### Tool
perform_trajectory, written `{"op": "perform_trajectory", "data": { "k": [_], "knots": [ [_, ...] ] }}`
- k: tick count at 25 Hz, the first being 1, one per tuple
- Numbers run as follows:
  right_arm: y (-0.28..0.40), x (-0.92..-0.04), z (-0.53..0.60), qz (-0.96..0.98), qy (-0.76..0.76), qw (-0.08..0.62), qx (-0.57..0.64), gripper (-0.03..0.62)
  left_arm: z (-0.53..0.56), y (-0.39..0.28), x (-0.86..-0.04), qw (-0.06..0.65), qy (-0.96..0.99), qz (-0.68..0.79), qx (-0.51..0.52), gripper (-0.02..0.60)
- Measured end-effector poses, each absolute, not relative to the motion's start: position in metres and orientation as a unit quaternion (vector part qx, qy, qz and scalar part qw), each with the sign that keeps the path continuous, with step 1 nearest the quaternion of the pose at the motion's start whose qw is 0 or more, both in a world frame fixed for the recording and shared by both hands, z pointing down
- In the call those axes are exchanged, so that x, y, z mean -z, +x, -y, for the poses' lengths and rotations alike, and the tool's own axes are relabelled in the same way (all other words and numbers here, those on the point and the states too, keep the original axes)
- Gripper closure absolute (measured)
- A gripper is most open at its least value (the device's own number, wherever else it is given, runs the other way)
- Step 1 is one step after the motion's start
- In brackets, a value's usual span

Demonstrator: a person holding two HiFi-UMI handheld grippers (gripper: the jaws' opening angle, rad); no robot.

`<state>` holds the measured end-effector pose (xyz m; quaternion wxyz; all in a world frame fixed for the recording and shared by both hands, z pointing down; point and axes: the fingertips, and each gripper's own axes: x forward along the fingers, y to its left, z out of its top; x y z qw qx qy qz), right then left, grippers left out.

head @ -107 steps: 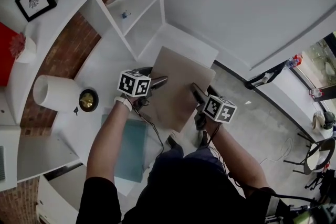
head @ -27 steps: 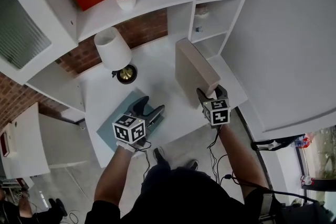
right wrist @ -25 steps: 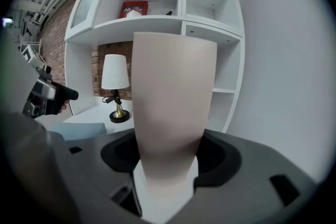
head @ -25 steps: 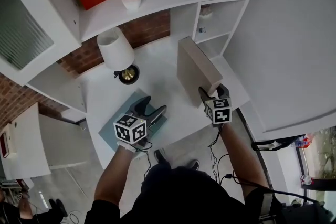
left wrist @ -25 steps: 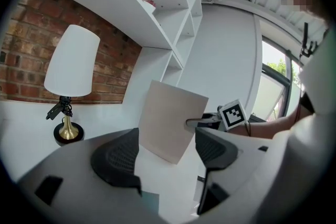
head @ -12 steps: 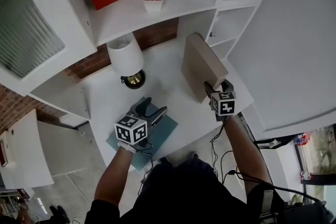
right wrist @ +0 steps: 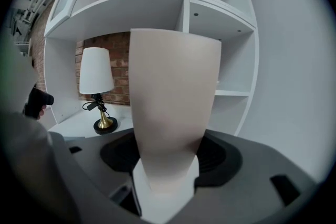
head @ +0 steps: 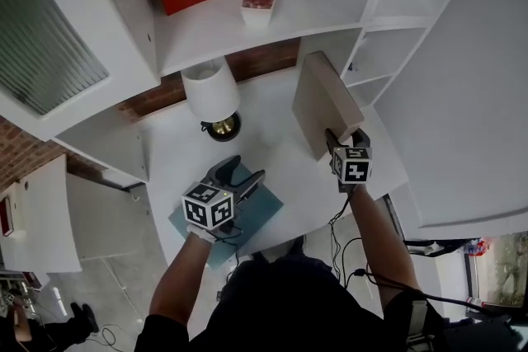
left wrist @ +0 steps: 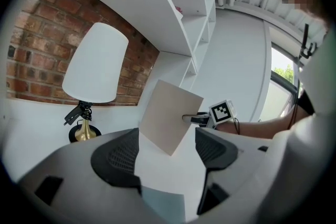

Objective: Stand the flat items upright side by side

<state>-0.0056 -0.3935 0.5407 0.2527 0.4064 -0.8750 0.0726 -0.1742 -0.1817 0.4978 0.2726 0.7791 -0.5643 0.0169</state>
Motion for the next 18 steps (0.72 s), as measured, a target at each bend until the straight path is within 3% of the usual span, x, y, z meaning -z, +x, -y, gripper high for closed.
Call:
{"op": "perform_trajectory", "data": {
  "k": [18],
  "knots": [
    [-0.073,-0.541,0.457,0.870,0.429,0.237,-0.058,0.292,0.204,-0.195,-0.506,0.291,0.740,0.606,-0.004,0.249]
  ]
}}
